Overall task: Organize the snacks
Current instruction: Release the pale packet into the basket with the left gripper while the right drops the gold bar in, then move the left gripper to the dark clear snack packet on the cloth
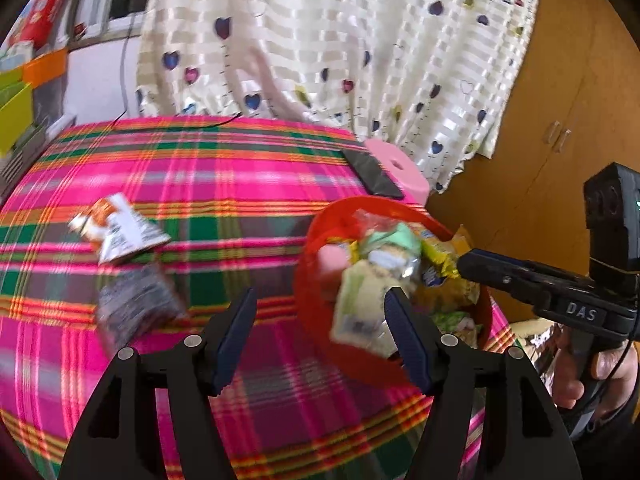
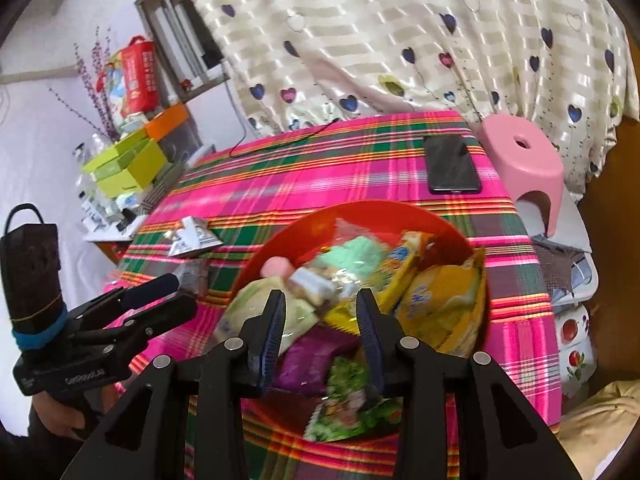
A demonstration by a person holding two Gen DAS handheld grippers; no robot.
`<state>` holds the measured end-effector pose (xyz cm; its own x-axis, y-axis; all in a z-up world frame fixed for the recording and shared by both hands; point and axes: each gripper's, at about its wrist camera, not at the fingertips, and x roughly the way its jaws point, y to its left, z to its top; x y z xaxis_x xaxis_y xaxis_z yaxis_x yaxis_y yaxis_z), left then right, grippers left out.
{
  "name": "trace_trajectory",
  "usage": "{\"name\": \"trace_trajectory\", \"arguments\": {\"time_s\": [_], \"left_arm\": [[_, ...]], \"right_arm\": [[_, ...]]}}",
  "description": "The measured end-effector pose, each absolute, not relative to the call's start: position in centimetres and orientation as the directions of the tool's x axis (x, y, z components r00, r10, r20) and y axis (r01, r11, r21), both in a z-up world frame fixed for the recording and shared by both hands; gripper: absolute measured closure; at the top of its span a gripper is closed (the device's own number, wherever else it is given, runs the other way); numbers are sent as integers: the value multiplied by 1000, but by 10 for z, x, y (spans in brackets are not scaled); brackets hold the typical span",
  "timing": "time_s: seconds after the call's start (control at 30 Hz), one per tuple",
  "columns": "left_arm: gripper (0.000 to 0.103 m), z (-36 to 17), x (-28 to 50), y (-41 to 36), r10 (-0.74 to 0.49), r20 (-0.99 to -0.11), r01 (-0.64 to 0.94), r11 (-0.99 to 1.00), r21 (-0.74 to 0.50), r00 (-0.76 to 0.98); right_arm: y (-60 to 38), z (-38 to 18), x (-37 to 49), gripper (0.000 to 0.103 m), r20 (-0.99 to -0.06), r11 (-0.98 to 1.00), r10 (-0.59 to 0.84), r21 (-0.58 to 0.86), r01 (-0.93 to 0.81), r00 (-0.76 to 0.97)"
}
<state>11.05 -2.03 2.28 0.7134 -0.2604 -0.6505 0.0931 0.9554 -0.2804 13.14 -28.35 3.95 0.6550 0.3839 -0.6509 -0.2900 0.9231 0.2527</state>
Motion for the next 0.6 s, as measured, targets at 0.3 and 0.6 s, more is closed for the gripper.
{"name": "trace_trajectory", "arguments": {"time_s": [0.3, 0.6], "left_arm": [[36, 17, 83, 18, -191, -667, 3, 962, -272, 720], [36, 14, 64, 62, -103, -669, -120, 953, -278, 736]], "right_arm": [[-248, 40, 118, 68, -656, 904, 417, 229, -361, 629], [-218, 37, 117, 58, -676, 889, 433, 211, -407, 596]]}}
